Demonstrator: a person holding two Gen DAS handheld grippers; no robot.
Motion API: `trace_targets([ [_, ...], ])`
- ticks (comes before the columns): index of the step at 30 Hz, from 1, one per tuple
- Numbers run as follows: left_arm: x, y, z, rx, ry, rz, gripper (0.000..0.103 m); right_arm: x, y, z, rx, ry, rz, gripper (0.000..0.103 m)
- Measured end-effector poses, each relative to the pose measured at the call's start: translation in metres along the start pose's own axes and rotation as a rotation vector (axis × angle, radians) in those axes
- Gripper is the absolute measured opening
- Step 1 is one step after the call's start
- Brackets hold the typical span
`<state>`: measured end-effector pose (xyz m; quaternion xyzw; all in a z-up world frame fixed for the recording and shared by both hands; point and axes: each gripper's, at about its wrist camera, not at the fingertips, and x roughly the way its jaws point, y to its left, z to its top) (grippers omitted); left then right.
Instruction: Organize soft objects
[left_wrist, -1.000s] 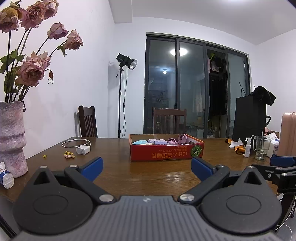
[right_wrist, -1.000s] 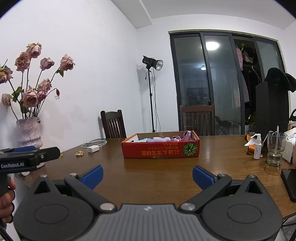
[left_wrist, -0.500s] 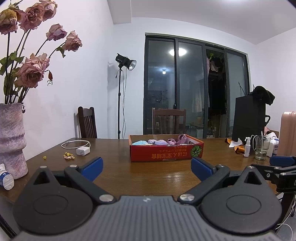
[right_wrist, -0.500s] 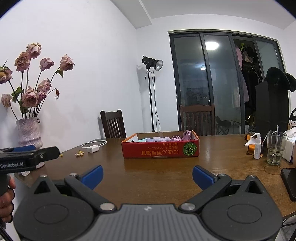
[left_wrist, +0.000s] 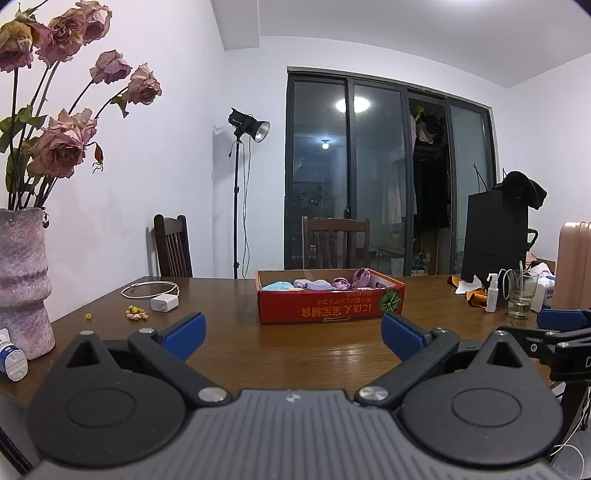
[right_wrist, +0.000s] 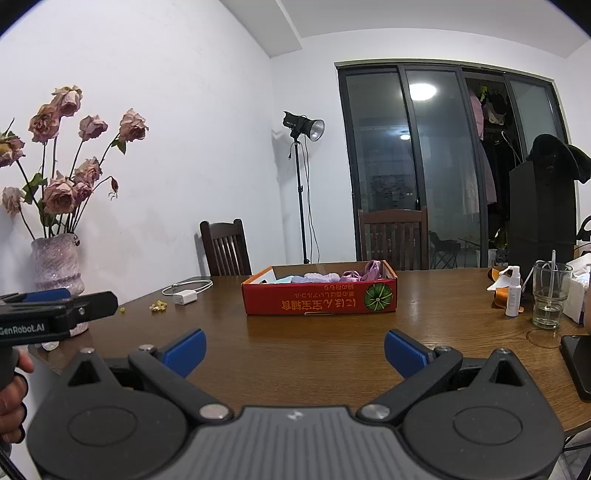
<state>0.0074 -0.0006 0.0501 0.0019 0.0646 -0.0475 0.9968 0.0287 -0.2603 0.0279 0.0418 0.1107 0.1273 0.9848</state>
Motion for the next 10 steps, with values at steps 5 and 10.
trace_targets([
  [5, -0.0018, 0.0018, 0.0002, -0.013, -0.009, -0.029, 0.103, 0.0008, -0.0011, 0.0, -0.002, 0.004, -0.001, 0.103],
  [10, -0.0045, 0.0026, -0.0004, -0.02, -0.028, -0.031, 0.103, 0.0007, -0.0025, 0.0004, -0.001, 0.003, -0.004, 0.103],
])
